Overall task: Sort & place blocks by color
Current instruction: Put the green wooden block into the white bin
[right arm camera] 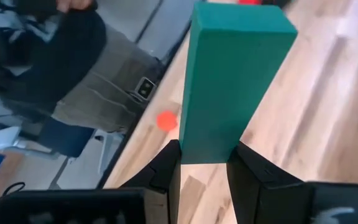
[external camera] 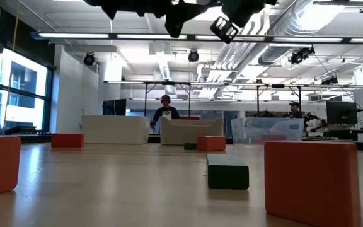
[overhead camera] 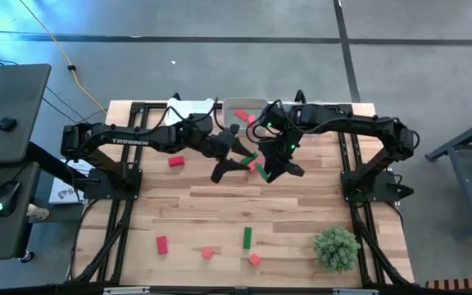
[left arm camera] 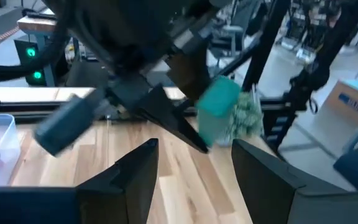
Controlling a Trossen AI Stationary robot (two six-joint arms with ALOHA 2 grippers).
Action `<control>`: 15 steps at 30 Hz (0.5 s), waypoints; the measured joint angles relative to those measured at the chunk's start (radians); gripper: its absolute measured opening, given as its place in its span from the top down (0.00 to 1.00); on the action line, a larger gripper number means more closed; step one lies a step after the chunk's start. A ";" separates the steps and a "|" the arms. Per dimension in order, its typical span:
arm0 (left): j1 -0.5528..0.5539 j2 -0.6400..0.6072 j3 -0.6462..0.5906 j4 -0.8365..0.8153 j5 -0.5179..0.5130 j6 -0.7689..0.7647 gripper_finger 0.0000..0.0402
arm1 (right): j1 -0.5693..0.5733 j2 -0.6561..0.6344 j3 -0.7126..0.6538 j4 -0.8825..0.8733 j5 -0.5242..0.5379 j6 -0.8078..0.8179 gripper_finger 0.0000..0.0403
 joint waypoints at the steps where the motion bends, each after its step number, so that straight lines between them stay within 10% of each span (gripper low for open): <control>1: 0.000 0.000 0.000 0.009 0.000 -0.017 0.52 | 0.003 0.000 0.000 0.010 -0.014 -0.008 0.81; 15: -0.025 0.000 0.000 0.101 0.071 -0.109 0.52 | 0.002 0.000 0.000 0.104 -0.067 -0.059 0.81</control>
